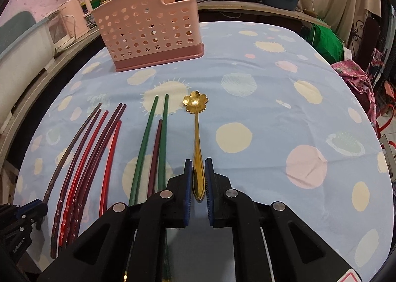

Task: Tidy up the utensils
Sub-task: 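Grasp the brown wooden chopstick with the left tool while the right tool grasps the gold spoon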

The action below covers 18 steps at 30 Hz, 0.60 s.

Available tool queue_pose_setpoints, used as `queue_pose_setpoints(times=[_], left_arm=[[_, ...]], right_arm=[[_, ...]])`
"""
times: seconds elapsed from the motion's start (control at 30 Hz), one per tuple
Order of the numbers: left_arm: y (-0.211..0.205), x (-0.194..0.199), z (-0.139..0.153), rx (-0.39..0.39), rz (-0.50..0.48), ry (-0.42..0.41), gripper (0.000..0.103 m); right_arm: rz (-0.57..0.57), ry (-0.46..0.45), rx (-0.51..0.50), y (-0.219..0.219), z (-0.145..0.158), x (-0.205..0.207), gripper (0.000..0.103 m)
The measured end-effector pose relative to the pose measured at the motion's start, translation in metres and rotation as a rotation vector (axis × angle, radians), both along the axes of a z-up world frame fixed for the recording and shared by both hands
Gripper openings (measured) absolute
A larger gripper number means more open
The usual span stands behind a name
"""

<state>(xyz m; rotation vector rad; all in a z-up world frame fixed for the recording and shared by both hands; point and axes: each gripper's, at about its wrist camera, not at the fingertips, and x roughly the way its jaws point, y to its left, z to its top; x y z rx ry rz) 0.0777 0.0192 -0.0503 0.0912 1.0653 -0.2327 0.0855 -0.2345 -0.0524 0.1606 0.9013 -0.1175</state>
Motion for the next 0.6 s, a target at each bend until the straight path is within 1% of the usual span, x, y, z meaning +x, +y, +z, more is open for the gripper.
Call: queue_pose_setpoints(times=[0.13, 0.37, 0.47, 0.6], left_arm=[[-0.001, -0.003, 0.002, -0.021, -0.005, 0.008, 0.007], [-0.001, -0.014, 0.016, -0.032, -0.011, -0.027, 0.007], [0.0, -0.017, 0.018, -0.036, -0.012, -0.03, 0.007], [0.002, -0.02, 0.01, -0.038, -0.006, -0.005, 0.007]], right_arm=[[-0.019, -0.014, 0.02, -0.008, 0.01, -0.015, 0.01], [-0.044, -0.029, 0.063, -0.017, 0.022, -0.041, 0.01], [-0.049, -0.008, 0.071, -0.018, 0.015, -0.049, 0.01], [-0.055, 0.039, 0.105, -0.018, -0.003, -0.059, 0.009]])
